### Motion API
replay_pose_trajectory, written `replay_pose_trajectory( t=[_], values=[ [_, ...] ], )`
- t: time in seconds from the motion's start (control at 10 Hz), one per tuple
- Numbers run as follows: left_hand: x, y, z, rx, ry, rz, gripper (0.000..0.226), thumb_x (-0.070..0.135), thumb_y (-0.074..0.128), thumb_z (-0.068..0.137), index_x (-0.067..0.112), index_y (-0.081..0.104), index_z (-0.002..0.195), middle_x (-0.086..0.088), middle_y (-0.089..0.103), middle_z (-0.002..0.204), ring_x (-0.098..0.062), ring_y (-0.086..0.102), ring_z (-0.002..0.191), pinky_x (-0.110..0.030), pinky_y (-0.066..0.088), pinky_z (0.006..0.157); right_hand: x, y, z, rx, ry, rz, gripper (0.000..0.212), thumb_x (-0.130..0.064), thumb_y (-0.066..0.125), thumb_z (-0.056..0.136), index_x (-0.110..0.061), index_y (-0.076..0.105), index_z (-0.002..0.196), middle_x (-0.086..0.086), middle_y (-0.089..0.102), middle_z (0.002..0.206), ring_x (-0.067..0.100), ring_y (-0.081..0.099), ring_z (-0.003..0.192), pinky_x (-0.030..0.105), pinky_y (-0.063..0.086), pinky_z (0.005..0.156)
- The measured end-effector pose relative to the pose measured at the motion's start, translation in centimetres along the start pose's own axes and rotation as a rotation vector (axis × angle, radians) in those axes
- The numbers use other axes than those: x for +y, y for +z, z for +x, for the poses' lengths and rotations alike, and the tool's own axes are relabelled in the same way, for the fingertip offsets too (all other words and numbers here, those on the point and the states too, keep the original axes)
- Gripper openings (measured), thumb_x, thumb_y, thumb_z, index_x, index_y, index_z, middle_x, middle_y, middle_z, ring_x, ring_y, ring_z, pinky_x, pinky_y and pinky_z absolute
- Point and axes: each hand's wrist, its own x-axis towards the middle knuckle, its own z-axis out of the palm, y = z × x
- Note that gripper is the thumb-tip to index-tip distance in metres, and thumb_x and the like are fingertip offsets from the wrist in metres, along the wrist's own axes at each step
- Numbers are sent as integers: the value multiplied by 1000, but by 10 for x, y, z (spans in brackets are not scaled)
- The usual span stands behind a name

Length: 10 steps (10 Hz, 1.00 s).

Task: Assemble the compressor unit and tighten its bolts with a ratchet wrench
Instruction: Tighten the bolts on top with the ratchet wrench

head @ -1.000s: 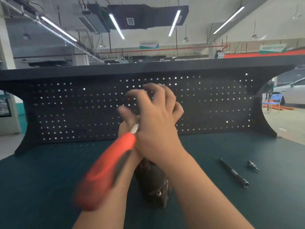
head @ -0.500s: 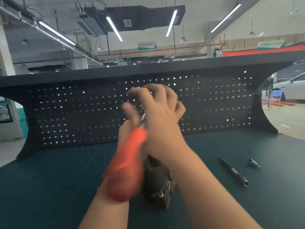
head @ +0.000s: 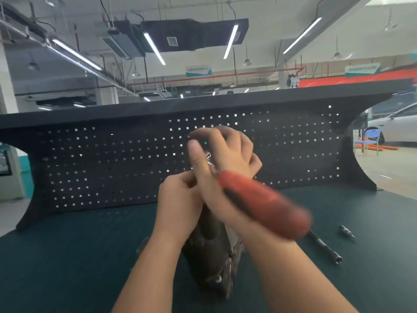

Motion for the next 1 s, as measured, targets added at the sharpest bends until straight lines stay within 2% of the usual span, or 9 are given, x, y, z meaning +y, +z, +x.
replay_pose_trajectory(
  t=[0.1, 0.2, 0.4, 0.5, 0.6, 0.7, 0.8, 0.9, 1.0],
  values=[
    [4, 2, -5, 9, 64, 20, 17, 40, 68, 84, 28, 80, 89, 18, 75, 78, 4, 69, 80, -21, 53, 70, 16, -22, 18, -5, 524, 544, 18, -51, 42, 95, -38, 53, 89, -8, 53, 114, 17, 43, 119, 39, 34, 99],
    [4, 6, -4, -4, 60, 26, 8, 37, 71, 81, 33, 78, 81, 18, 74, 73, 6, 67, 71, -13, 49, 62, 10, -14, 13, 120, 469, 531, 12, -48, 42, 88, -41, 52, 91, -11, 55, 105, 18, 51, 111, 48, 36, 103],
    [2, 3, 3, 58, 38, 148, 25, 29, 62, 78, 20, 66, 56, -1, 57, 47, -13, 37, 50, -25, 34, 46, -15, 23, -8, 53, -184, -291, 43, -66, 32, 85, -40, 59, 106, -7, 45, 131, 19, 21, 132, 48, 17, 101],
    [2, 2, -1, 32, 45, 132, 21, 25, 68, 83, 22, 72, 63, 1, 64, 54, 6, 39, 67, -26, 39, 48, 4, 0, 9, 75, 60, 7, 36, -64, 31, 81, -45, 57, 96, -22, 45, 116, 7, 24, 129, 33, 14, 103],
    [1, 5, -2, 48, 55, 51, 11, 35, 71, 85, 28, 80, 85, 17, 74, 73, 11, 66, 73, -16, 50, 62, 22, -18, 20, 112, 434, 525, 22, -50, 40, 79, -40, 54, 92, -8, 57, 113, 18, 44, 120, 45, 26, 110],
    [6, 11, -3, -5, 79, 104, 17, 34, 68, 80, 21, 76, 87, 4, 75, 75, -5, 66, 73, -20, 47, 61, 6, -5, 7, 204, 204, 310, 24, -39, 42, 81, -40, 54, 102, -11, 55, 111, 12, 40, 116, 40, 25, 106],
    [7, 1, -8, 164, 157, 1201, 44, -7, 70, 76, -9, 46, 112, -40, 44, 113, -21, 43, 109, -22, 43, 88, -9, 16, -9, 113, -250, -237, 32, -52, 40, 88, -39, 55, 113, -9, 48, 125, 18, 27, 127, 42, 16, 101],
    [6, 9, -3, 130, -167, 186, 12, 21, 63, 90, 17, 57, 80, 1, 66, 90, -9, 52, 92, -20, 43, 76, -2, 8, 1, 42, -93, -84, 39, -62, 34, 85, -45, 50, 117, -15, 45, 128, 10, 22, 131, 41, 13, 106],
    [0, 4, 1, -8, 30, 9, 11, 34, 71, 83, 27, 79, 80, 13, 75, 72, 2, 68, 75, -26, 53, 69, 17, -14, 15, 73, 390, 508, 16, -51, 44, 88, -47, 48, 103, -9, 53, 122, 12, 45, 117, 44, 32, 106]
  ],
)
